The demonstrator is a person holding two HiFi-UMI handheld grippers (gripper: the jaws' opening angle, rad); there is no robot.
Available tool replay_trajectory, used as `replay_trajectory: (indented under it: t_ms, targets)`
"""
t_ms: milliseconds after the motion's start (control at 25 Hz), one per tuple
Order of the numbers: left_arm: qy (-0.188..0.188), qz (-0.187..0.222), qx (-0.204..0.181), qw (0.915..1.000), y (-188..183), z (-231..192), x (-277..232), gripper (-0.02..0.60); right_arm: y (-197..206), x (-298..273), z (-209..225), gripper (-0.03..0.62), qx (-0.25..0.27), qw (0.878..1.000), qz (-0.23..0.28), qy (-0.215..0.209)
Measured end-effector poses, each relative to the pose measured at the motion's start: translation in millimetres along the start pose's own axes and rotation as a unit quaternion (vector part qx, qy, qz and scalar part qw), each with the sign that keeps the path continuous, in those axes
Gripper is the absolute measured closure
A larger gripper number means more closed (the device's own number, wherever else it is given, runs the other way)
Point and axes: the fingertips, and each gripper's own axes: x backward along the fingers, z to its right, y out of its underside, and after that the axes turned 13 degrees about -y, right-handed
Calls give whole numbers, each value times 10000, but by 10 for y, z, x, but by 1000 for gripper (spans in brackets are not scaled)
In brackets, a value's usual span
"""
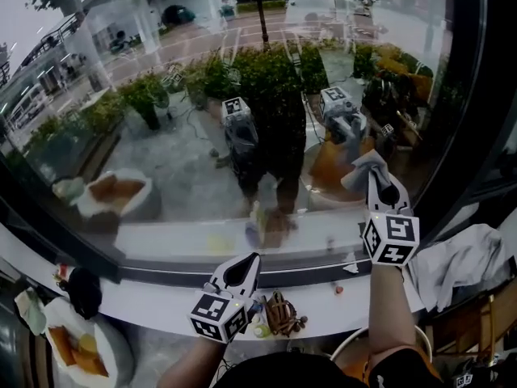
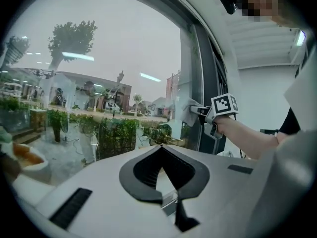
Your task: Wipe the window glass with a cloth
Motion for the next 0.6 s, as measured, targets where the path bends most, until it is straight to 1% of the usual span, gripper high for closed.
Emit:
replay_trajectory:
  t_ms: [80, 200, 320, 480, 600]
  targets:
    - [-119, -4, 66, 9999, -10, -154, 206, 574, 43, 49, -333, 553, -235, 9994, -12, -266]
    - [-184, -61, 125, 9997, 117, -390, 551, 574, 148, 136, -857, 553, -500, 9970, -104, -576]
    - [-255, -98, 189, 9994, 224, -659, 900, 574, 241, 230, -1411, 553, -570, 9950, -218, -797]
    - [-375, -127, 329, 9987, 364, -1041, 1442, 574, 350, 465, -2263, 553, -640, 9914, -318, -1095]
    - [-393, -145, 396, 9983, 478, -1211, 1813, 574, 452, 702, -2824, 553, -826, 9880, -417, -1233]
